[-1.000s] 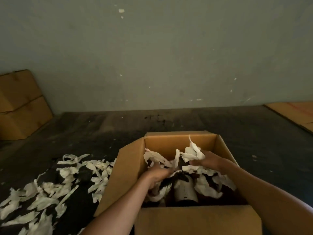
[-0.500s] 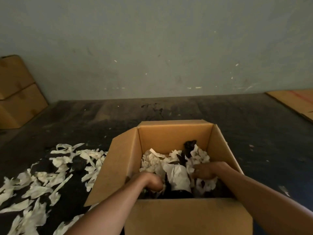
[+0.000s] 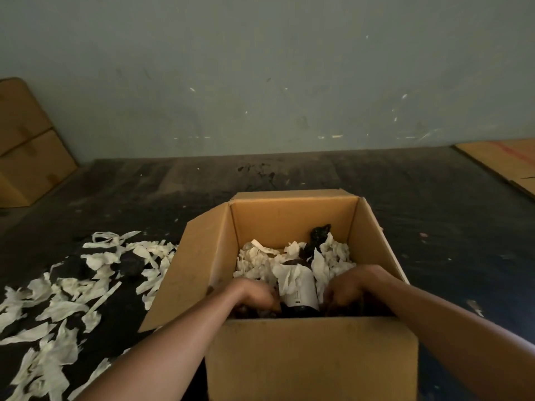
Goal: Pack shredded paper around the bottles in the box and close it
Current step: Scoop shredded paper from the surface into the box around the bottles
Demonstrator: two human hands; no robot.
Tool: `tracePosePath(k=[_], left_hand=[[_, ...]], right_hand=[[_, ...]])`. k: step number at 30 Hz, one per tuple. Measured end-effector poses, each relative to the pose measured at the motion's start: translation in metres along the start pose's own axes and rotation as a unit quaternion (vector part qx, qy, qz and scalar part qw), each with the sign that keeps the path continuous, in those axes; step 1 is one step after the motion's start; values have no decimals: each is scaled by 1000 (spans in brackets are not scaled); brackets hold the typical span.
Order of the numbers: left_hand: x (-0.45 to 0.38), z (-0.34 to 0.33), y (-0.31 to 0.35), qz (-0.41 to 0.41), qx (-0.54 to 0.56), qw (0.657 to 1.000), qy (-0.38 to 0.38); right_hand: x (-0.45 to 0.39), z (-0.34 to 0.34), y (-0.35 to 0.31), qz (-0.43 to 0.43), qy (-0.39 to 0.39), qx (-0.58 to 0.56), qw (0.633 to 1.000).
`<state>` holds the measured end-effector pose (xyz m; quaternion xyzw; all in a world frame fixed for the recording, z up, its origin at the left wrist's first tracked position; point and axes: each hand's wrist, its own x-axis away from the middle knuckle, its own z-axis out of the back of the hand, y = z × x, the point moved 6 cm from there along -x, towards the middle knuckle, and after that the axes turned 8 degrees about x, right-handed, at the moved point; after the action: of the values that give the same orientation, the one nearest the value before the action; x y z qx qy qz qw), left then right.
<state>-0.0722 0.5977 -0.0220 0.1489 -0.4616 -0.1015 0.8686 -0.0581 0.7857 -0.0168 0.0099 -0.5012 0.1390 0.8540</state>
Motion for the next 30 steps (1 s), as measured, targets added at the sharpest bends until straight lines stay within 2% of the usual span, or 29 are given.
tracePosePath(k=[3, 6, 9, 12, 14, 16, 17, 18, 20, 22, 23, 27, 30], left_hand=[[0, 8, -1, -5, -5, 999, 44], [-2, -2, 0, -6, -6, 1000, -7], [2, -5, 7, -32, -48, 998, -21], [6, 9, 12, -57, -29, 998, 12], [8, 28, 11, -64, -18, 995, 73], [4, 43, 6, -59, -17, 991, 120], [1, 43, 2, -48, -22, 992, 112], [-3, 36, -3, -28, -28, 997, 73], [-10, 5, -8, 9, -44, 998, -43], [-10, -14, -6, 13, -78, 992, -98], [-9, -15, -3, 10, -83, 991, -100], [-9, 4, 0, 14, -60, 996, -64], [-9, -1, 1, 22, -67, 994, -84]], right_hand=[[2, 4, -6, 3, -35, -23, 999], [-4, -4, -20, 38, -69, -36, 996], [-6, -1, -27, 54, -49, -40, 997], [-1, 11, -18, 40, -29, -49, 998], [4, 29, -5, 28, 14, -83, 996], [9, 54, 11, 9, 122, -136, 983], [5, 63, 22, -6, 174, -149, 973], [-1, 64, 32, -26, 195, -144, 970], [-22, 44, 37, -56, 133, -47, 988], [-45, 17, 36, -66, 62, 59, 994], [-48, 14, 34, -57, 53, 64, 995], [-18, 39, 33, -37, 50, -84, 995], [-14, 31, 25, -31, 14, -35, 999]])
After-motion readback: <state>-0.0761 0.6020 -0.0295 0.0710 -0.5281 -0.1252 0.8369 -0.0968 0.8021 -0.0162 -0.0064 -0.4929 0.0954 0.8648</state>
